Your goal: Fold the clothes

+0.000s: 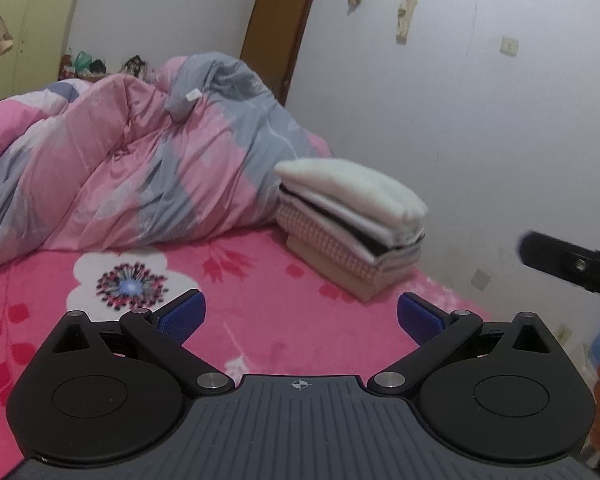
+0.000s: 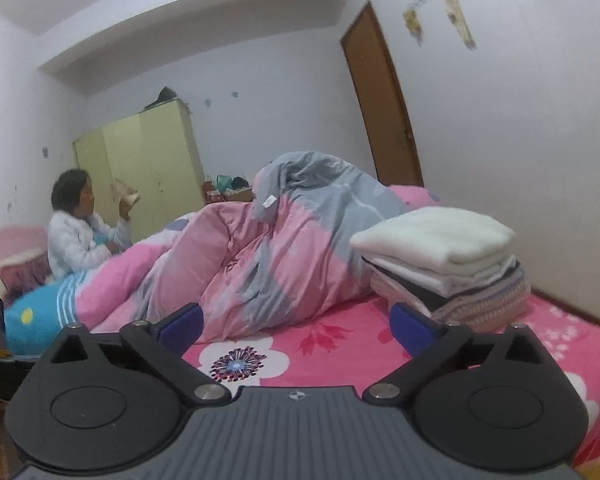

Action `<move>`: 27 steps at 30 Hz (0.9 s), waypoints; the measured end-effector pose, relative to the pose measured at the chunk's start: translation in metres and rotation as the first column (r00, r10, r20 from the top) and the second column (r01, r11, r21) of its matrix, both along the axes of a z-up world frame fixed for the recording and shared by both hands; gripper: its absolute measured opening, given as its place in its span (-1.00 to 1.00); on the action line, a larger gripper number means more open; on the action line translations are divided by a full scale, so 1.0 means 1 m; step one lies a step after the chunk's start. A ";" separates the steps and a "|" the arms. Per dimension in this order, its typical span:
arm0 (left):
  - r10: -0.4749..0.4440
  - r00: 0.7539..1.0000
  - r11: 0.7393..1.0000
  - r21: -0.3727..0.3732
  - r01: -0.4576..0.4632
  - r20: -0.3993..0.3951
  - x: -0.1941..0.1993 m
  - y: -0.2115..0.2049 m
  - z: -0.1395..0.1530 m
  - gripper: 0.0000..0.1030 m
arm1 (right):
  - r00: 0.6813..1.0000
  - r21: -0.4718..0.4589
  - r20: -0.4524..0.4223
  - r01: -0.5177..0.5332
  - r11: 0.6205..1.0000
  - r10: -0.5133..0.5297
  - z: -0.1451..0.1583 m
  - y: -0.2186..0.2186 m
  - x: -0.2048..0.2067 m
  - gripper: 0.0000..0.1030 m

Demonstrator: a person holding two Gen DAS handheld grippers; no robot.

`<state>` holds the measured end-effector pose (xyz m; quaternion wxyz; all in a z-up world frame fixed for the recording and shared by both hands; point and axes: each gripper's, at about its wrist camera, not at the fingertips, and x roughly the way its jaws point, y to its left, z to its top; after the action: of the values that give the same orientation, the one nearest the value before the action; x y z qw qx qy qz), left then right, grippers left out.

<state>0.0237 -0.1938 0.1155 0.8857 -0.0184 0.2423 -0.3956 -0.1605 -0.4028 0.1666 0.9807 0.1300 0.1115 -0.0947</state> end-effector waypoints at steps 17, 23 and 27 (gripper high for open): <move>0.092 0.991 0.983 0.152 -0.106 0.094 -0.028 0.013 -0.007 1.00 | 0.983 -0.039 -0.134 0.120 0.992 -0.124 -0.025 0.053 0.022 1.00; 0.089 0.976 0.975 0.185 -0.127 0.201 -0.040 0.007 -0.004 1.00 | 0.951 -0.116 -0.177 0.235 0.965 -0.253 -0.029 0.058 0.027 1.00; 0.119 0.973 0.975 0.160 -0.152 0.198 -0.038 0.009 -0.005 1.00 | 0.926 -0.159 -0.192 0.298 0.941 -0.325 -0.033 0.060 0.032 1.00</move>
<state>-0.0147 -0.1849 0.1107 0.9278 0.0799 0.1895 -0.3113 -0.1290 -0.3424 0.1337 0.9414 0.0726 0.1886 -0.2700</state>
